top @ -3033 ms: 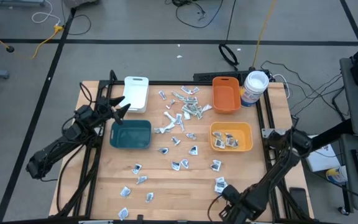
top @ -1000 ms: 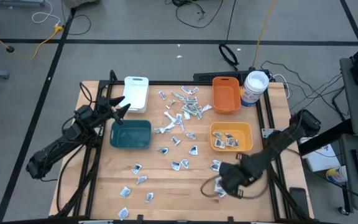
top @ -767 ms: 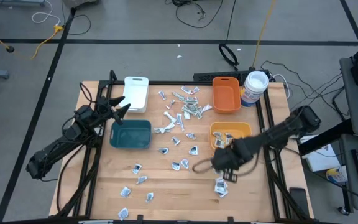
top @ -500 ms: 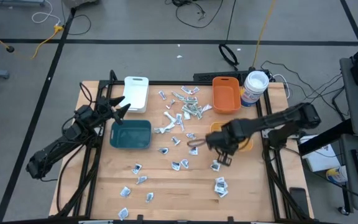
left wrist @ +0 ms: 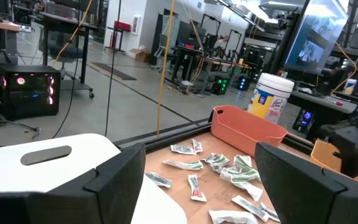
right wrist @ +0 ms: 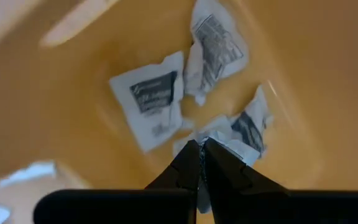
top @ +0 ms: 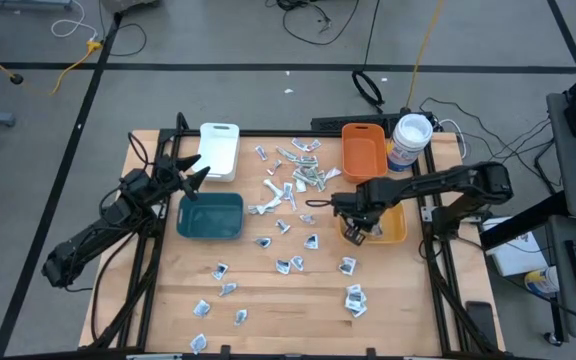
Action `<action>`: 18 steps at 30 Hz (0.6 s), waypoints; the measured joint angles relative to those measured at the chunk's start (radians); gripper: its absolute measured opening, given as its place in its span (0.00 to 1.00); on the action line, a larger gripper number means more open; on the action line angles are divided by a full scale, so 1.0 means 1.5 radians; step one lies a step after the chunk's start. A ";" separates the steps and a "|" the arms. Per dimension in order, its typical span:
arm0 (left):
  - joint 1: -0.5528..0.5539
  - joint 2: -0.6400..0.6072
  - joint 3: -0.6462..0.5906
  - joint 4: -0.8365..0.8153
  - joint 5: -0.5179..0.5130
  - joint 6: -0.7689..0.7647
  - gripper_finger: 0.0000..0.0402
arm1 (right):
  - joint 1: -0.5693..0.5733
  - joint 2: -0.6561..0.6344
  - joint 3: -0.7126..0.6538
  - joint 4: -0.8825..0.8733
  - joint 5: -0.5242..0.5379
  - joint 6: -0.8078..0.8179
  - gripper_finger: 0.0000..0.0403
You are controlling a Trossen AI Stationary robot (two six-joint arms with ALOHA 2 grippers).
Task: Pick & Place First Aid Supplies
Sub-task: Put the antiseptic towelette into the yellow bin
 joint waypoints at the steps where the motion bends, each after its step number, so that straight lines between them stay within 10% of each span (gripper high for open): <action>1: 0.000 0.000 0.000 0.000 0.000 0.000 0.76 | -0.003 0.000 -0.007 0.011 0.000 0.000 0.02; 10: 0.000 0.000 0.000 0.000 0.000 0.000 0.76 | -0.006 0.000 -0.013 0.035 -0.002 0.001 0.06; 18: 0.000 0.000 0.000 0.000 0.000 0.000 0.76 | -0.014 -0.001 -0.004 -0.001 0.011 0.052 0.39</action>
